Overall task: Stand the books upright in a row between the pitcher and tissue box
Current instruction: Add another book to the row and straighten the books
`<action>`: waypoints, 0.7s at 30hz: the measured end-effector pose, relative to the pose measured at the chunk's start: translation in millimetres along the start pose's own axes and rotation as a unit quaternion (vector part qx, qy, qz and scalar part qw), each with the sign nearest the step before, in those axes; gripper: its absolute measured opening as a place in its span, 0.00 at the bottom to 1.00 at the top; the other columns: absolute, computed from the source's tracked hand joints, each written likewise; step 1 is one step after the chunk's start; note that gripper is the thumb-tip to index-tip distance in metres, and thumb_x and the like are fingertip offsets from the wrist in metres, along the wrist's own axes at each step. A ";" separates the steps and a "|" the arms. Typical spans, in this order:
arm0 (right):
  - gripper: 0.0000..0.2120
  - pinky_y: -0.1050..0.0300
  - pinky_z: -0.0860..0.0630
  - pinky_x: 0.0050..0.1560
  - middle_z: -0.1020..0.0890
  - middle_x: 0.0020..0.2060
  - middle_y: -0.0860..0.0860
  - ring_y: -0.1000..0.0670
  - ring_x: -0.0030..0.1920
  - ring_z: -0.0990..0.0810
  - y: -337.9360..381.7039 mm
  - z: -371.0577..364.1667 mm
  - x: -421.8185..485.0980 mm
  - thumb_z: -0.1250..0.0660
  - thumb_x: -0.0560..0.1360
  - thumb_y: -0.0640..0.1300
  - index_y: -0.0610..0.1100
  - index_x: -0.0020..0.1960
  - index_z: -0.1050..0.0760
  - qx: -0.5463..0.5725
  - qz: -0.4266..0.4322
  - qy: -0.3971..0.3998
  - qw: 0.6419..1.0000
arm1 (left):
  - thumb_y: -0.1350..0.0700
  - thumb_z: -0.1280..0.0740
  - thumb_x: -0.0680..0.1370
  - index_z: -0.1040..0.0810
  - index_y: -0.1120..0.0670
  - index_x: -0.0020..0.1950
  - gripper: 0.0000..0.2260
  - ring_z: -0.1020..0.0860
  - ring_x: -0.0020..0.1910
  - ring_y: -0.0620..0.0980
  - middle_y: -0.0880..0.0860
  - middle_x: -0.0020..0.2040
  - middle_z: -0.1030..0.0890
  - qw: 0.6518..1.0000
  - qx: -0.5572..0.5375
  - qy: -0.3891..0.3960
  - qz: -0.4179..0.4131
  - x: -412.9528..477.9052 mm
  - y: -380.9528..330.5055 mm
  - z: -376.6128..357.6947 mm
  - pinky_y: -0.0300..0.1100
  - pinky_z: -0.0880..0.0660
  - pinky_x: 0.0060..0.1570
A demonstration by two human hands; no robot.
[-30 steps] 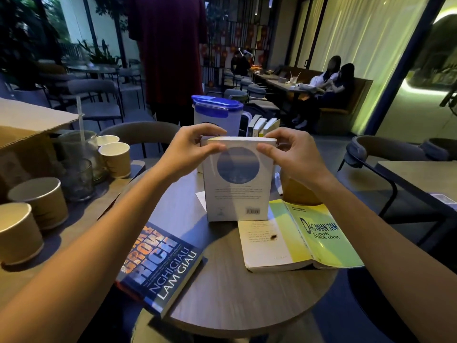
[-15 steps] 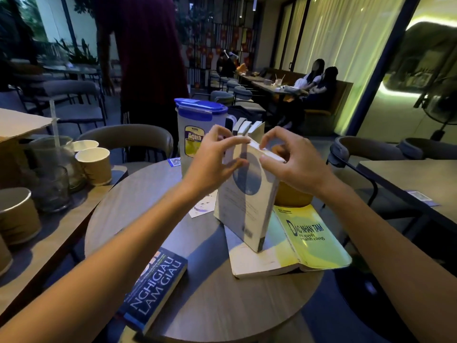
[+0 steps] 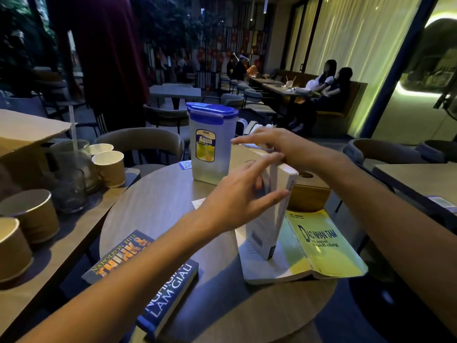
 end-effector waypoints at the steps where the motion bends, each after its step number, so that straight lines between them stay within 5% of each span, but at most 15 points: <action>1: 0.27 0.55 0.27 0.63 0.30 0.67 0.54 0.57 0.66 0.32 2.3 2.2 3.0 0.32 0.80 0.40 0.60 0.74 0.29 -0.016 0.010 0.010 1.000 | 0.36 0.37 0.77 0.38 0.40 0.75 0.29 0.25 0.43 0.42 0.42 0.45 0.28 1.000 0.000 0.006 -0.002 0.2 -1.1 0.6 0.49 0.19 0.46; 4: 0.26 0.57 0.26 0.65 0.34 0.74 0.51 0.54 0.73 0.36 8.8 8.3 4.4 0.27 0.76 0.41 0.63 0.67 0.26 -0.049 0.040 0.035 0.997 | 0.38 0.36 0.78 0.37 0.42 0.74 0.26 0.23 0.44 0.43 0.44 0.49 0.27 0.999 0.002 0.027 -0.021 -1.5 -7.3 1.2 0.47 0.19 0.44; 8: 0.20 0.54 0.21 0.64 0.28 0.71 0.51 0.53 0.72 0.31 9.0 18.4 2.8 0.29 0.77 0.36 0.60 0.59 0.22 -0.072 0.056 0.022 0.996 | 0.36 0.32 0.75 0.33 0.44 0.67 0.25 0.25 0.42 0.37 0.36 0.46 0.30 1.000 -0.007 0.007 -0.025 1.6 -13.4 6.2 0.42 0.20 0.40; 11: 0.19 0.61 0.22 0.61 0.26 0.70 0.51 0.52 0.71 0.27 2.9 23.5 1.1 0.30 0.77 0.33 0.54 0.61 0.20 -0.088 0.051 0.007 0.995 | 0.38 0.31 0.75 0.32 0.46 0.63 0.22 0.22 0.42 0.43 0.41 0.44 0.28 0.999 -0.023 -0.005 -0.024 5.7 -14.7 6.5 0.45 0.18 0.41; 16: 0.23 0.76 0.25 0.45 0.21 0.58 0.55 0.62 0.52 0.20 -18.7 32.5 -10.9 0.33 0.76 0.27 0.49 0.63 0.20 -0.093 0.023 -0.005 0.995 | 0.44 0.33 0.77 0.30 0.47 0.63 0.16 0.22 0.41 0.44 0.49 0.51 0.25 0.999 -0.023 -0.028 -0.036 9.3 -11.4 10.7 0.43 0.20 0.37; 21: 0.22 0.59 0.18 0.41 0.19 0.58 0.47 0.58 0.46 0.19 -47.7 50.4 -22.0 0.34 0.77 0.27 0.46 0.65 0.21 -0.120 -0.015 -0.062 0.991 | 0.49 0.32 0.77 0.27 0.48 0.67 0.19 0.21 0.39 0.44 0.48 0.53 0.24 0.998 -0.002 -0.037 -0.044 19.0 2.2 11.3 0.32 0.21 0.38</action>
Point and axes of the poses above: each hand's wrist, its own x-axis towards the middle knuckle, its own z-axis out of the back of the hand, y = z × x, the point moved 8 cm from there along x, towards the middle knuckle
